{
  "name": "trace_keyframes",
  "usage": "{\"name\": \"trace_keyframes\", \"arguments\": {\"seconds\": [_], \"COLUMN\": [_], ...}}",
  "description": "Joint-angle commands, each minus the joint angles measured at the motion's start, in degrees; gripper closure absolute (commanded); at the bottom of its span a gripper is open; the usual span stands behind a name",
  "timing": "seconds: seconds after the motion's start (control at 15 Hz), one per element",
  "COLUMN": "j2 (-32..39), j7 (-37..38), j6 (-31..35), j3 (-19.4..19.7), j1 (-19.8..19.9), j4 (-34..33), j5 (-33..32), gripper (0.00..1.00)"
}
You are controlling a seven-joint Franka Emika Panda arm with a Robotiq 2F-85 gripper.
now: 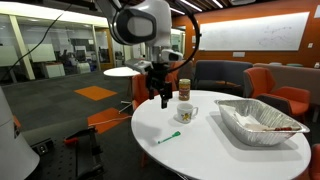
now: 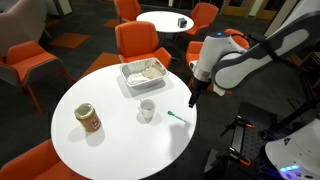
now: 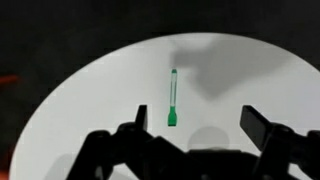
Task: Put the marker into the white cup
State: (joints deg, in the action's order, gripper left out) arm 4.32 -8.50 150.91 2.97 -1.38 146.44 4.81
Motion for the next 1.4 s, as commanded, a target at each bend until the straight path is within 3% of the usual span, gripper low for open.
{"name": "trace_keyframes", "arguments": {"seconds": [0.0,0.4,1.07,1.33], "j2": [10.10,22.98,32.77,35.02], "j7": [0.93,3.01,3.56,3.58], "j6": [1.38,2.62,2.65,2.53], "j3": [-2.06,-3.06,-2.17,-2.12], "j1": [0.74,0.82,0.90,1.40], "j4": [-6.41,-14.69,-21.63,-23.41], "j5": [0.11,-1.13,-2.33,-2.22], "gripper": [0.00,0.00,0.01,0.23]}}
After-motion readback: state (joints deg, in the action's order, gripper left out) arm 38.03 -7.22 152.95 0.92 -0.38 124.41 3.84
